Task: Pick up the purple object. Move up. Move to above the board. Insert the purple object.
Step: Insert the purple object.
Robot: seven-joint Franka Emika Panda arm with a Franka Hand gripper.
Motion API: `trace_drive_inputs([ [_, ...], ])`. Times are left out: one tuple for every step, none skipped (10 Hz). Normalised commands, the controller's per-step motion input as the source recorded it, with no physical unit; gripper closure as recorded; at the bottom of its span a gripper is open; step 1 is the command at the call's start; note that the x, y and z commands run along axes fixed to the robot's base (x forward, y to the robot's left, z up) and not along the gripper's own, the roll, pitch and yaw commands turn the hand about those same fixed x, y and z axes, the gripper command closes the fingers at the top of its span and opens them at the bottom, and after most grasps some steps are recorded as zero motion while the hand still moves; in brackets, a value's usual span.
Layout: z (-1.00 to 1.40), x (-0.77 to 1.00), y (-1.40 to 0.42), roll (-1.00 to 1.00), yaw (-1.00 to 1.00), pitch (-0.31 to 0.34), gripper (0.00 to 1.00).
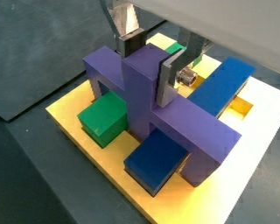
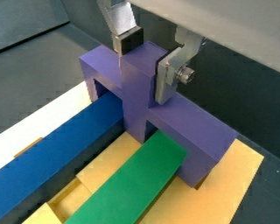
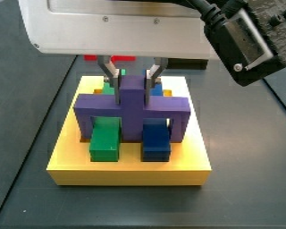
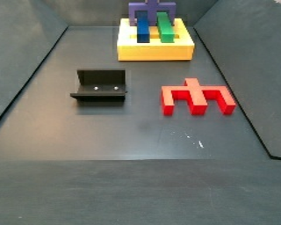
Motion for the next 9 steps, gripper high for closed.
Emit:
trace_drive_inputs([
  [-0.08,-0.09,0.04,0.01,0.00,0.044,1.00],
  [-0.07,-0.27,0.00,0.00,0.00,0.010,1.00],
  [-0.10,-0.24,-0.06,-0.07,0.00,0.013,1.00],
  [-0.02,-0.24,-0.04,-0.01,0.00,0.051,1.00],
  [-0.01,-0.09,-0.07,0.00,0.00,0.054,1.00],
  [-0.12,0.15,-0.12,0.00,0.00,0.110,1.00],
  [-0.17,0.27,-0.12,0.00,0.00,0.131,1.00],
  [-0.19,0.26,-0.10,0.00,0.00,0.141,1.00],
  [-0.23,0.25,-0.06,0.00,0.00,0.161,1.00],
])
